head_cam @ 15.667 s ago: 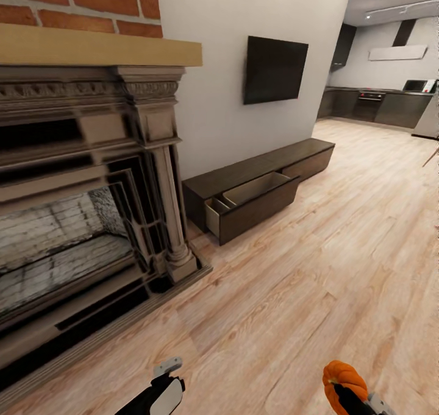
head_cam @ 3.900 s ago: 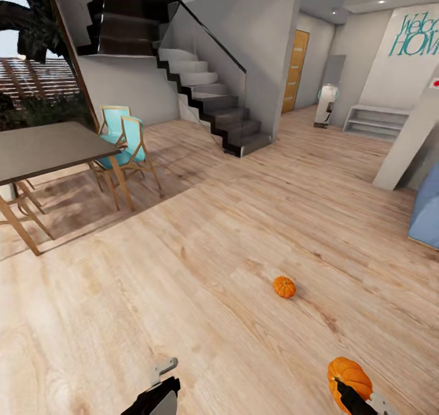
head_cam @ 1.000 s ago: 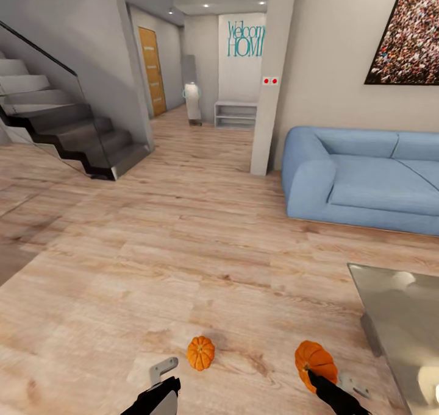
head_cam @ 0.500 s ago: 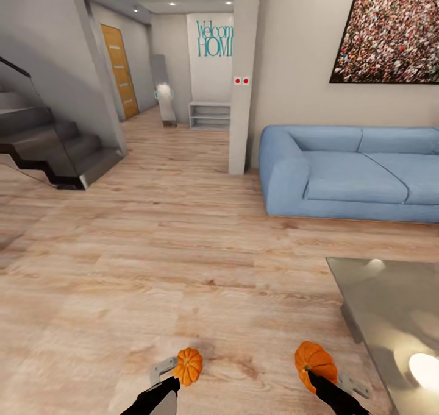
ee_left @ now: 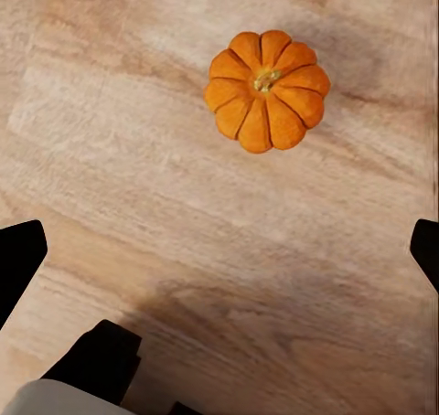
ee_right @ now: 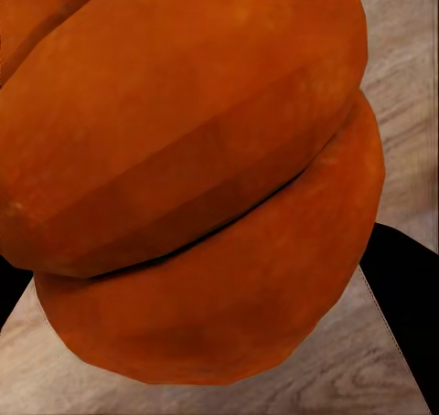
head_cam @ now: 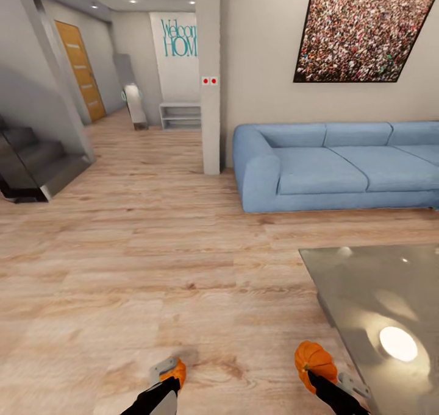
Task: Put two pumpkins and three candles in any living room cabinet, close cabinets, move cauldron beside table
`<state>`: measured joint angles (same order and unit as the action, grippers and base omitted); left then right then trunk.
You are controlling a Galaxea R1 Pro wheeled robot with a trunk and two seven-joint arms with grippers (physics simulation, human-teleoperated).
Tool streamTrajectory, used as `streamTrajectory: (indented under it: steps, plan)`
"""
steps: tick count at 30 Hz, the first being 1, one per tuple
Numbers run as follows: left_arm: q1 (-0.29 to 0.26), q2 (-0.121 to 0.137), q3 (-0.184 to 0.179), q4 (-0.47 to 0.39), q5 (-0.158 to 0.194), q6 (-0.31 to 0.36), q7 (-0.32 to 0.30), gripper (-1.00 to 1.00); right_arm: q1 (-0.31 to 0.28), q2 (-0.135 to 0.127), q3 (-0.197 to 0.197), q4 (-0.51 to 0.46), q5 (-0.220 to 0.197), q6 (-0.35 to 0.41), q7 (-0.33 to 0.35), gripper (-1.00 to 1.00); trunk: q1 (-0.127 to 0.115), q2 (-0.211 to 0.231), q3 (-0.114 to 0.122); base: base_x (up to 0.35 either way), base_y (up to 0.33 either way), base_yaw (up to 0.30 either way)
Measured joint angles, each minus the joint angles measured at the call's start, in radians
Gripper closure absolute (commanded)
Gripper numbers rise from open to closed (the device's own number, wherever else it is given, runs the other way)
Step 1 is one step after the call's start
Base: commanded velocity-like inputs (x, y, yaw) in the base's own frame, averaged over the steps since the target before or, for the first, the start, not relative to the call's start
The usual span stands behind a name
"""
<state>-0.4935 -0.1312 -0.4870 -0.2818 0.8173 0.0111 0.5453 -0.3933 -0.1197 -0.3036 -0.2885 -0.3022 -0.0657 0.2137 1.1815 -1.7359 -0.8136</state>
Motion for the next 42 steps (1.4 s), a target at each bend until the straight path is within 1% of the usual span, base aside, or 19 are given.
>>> streamTrajectory:
  steps: [4,11,15,20,38,42]
  plan:
    - [0.0,0.0,0.0,0.0,0.0,0.0,0.0,-1.0,0.0,0.0,0.003,-0.001,0.002,-0.005,0.001,1.0,0.0,0.0,0.0,0.209,0.15,-0.067]
    - [0.0,0.0,0.0,-0.001,0.0,0.0,0.0,-1.0,0.0,0.001,0.004,-0.001,0.003,-0.005,0.002,1.0,0.0,0.0,0.0,0.051,0.077,-0.005]
    - [0.0,0.0,0.0,-0.001,0.0,0.0,0.0,-1.0,0.0,0.002,0.005,-0.001,0.022,-0.005,0.003,1.0,0.0,0.0,0.0,0.244,0.012,0.0]
    - [0.0,0.0,0.0,-0.001,0.0,0.0,0.0,-1.0,0.0,0.003,0.029,-0.001,0.037,-0.006,0.001,1.0,0.0,0.0,0.0,0.172,0.001,0.0]
    - [0.0,0.0,0.0,-0.001,0.0,-0.003,0.0,-1.0,0.0,0.003,0.036,-0.001,0.038,-0.006,0.002,1.0,0.0,0.0,0.0,0.191,-0.008,0.0]
    - [0.0,0.0,0.0,-0.001,0.0,-0.003,0.0,-1.0,0.0,0.003,0.036,-0.001,0.038,-0.006,0.002,1.0,0.0,0.0,0.0,0.093,0.002,0.0]
